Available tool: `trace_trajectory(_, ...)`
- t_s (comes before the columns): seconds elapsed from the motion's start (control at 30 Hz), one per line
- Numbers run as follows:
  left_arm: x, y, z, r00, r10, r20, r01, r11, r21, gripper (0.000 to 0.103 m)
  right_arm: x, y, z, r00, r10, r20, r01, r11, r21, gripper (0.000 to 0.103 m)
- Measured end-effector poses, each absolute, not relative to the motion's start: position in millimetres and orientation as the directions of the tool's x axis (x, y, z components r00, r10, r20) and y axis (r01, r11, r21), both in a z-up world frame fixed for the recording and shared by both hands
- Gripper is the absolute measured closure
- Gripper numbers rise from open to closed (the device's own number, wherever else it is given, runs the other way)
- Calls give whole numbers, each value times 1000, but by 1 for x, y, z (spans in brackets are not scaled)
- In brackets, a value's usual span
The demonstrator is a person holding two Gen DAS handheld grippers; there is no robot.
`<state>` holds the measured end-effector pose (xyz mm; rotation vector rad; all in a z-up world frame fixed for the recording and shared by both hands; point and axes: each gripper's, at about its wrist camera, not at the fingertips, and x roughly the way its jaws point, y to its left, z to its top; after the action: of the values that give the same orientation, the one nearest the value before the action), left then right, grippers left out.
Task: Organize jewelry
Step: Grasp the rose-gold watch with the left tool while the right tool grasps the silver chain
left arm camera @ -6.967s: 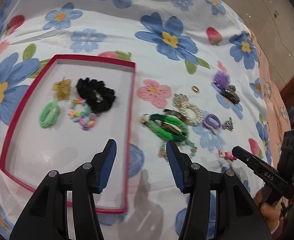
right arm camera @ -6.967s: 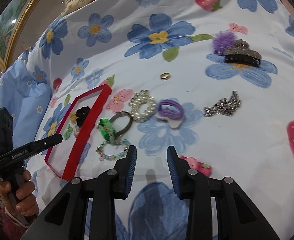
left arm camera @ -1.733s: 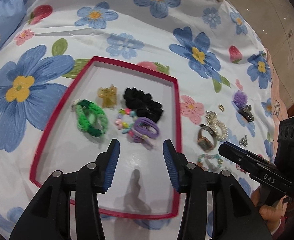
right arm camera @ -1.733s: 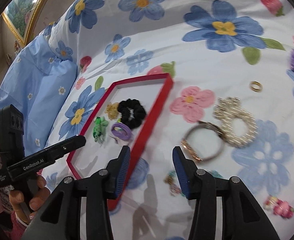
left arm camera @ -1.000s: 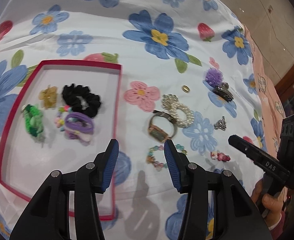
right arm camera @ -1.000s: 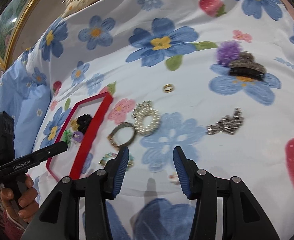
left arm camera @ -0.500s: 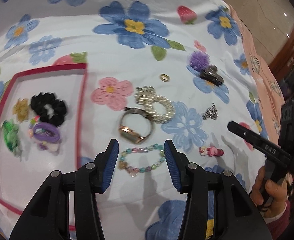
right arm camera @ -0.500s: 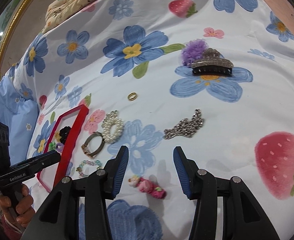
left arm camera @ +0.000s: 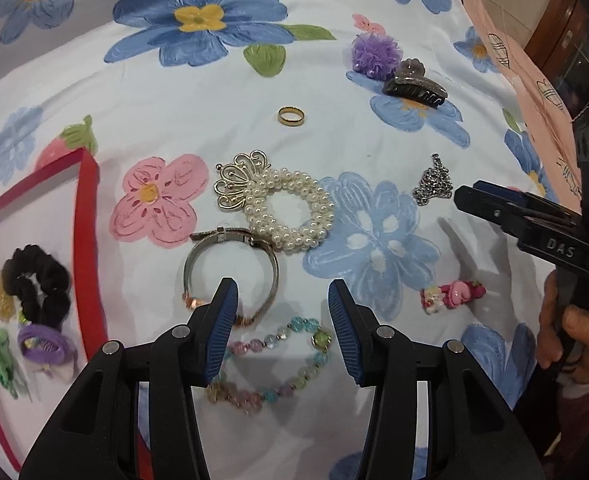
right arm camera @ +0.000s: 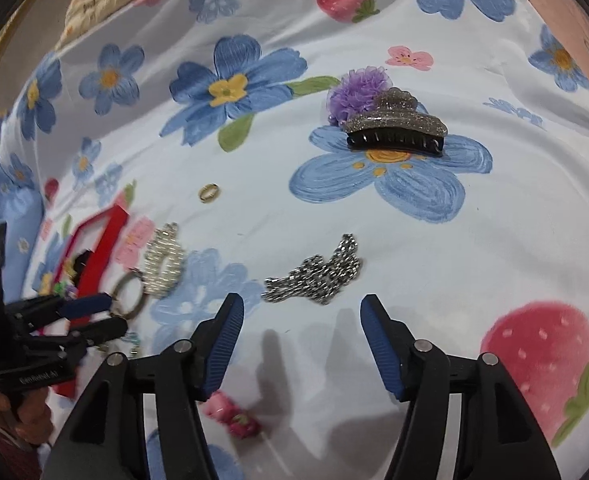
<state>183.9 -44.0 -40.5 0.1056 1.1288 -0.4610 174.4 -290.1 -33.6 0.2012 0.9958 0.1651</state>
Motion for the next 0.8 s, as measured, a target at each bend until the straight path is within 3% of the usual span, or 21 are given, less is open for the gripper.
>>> trace_trajectory(0.13, 189, -50, -50, 332, -286, -899, 427, 895, -127, 59, 186, -288, -48, 510, 220, -832, -45, 972, 229, 40)
trace_trajectory(0.2, 192, -56, -60, 304, -265, -915, 441, 890, -112, 68, 189, -284, -52, 514, 208, -832, -57, 976, 208, 39)
trace_trajectory(0.3, 193, -57, -63, 308, -265, -914, 449, 887, -106, 74, 192, -276, -55, 527, 177, -831, -76, 984, 161, 39)
trace_trajectory(0.37, 194, -53, -63, 311, -282, -907, 439, 889, -126, 94, 194, -273, -56, 539, 156, -828, -78, 988, 135, 42)
trace_trajectory(0.47, 195, -42, -63, 308, -326, -894, 415, 891, -182, 100, 194, -273, -56, 553, 130, -823, -69, 991, 111, 64)
trace_trajectory(0.53, 192, -40, -62, 324, -326, -888, 411, 894, -178, 100, 193, -276, -55, 554, 139, -821, -62, 990, 126, 85)
trace_trajectory(0.8, 176, -27, -44, 376, -362, -853, 368, 903, -221, 101, 179, -273, -36, 590, 228, -774, -75, 971, 229, 88)
